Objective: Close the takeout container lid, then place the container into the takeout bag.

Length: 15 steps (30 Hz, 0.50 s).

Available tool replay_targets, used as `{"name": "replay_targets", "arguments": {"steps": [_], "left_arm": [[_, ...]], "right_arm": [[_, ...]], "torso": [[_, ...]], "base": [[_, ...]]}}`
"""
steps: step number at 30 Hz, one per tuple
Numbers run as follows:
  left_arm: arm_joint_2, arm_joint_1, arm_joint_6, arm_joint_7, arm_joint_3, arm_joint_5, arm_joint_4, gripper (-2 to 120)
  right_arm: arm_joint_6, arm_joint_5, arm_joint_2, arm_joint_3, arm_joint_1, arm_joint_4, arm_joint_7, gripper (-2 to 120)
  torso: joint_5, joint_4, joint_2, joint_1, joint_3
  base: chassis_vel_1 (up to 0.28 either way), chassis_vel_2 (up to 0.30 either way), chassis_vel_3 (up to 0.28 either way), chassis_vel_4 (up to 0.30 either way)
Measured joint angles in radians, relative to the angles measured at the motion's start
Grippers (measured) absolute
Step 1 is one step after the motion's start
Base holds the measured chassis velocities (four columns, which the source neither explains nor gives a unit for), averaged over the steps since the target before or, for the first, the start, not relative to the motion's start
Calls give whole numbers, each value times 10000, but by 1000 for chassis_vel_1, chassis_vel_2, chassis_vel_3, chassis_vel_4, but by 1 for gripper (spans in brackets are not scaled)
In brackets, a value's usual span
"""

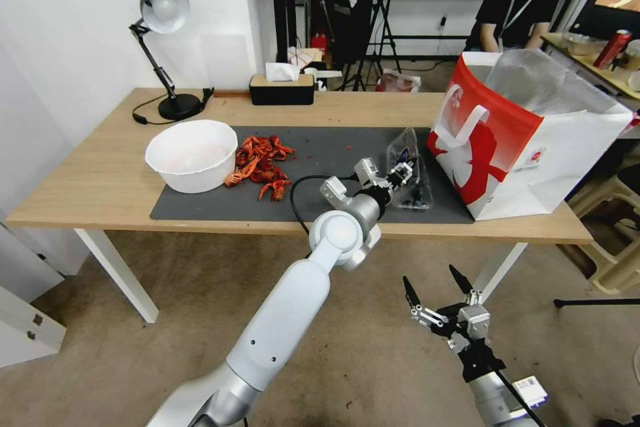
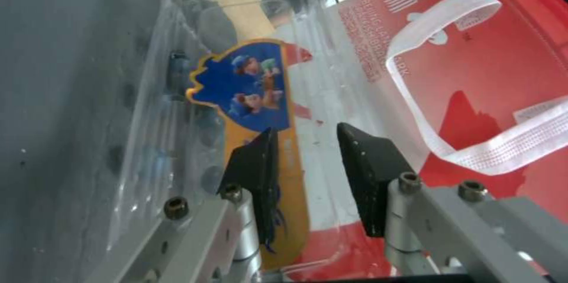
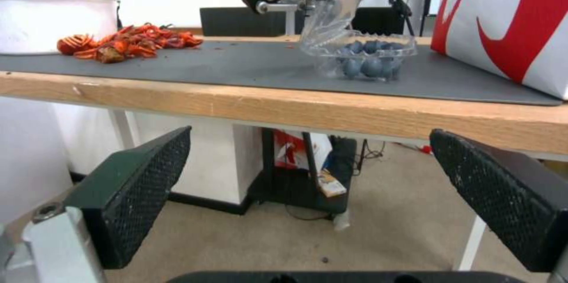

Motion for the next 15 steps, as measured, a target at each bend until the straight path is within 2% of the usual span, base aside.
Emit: {"name": "replay_targets", "arguments": {"steps": [2,3,6,9,15], "left_arm": [[0,24,-11,62,13,29,31,19],[0,24,-11,62,13,29,31,19],[0,62,-21,100,73,143,42,4],[1,80,-21,101,116,184,31,0],[2,108,-13,110,250,361,-80,0]], "right_arm": [[-10,-14,7,-17,6,0,1,100],[-10,-14,7,-17,6,0,1,100],[-11,-19,4,-17,10,-30,0,100],[-11,-18,-1,-17,12,-37,0,100],[-11,-18,-8,-16,20,-46,-11,100]], "torso": [[0,0,0,0,0],[0,0,0,0,0],[0,0,0,1,0],[0,0,0,1,0],[0,0,0,0,0]], "base": [[0,0,0,0],[0,0,0,0],[0,0,0,0],[0,0,0,0],[0,0,0,0]]}}
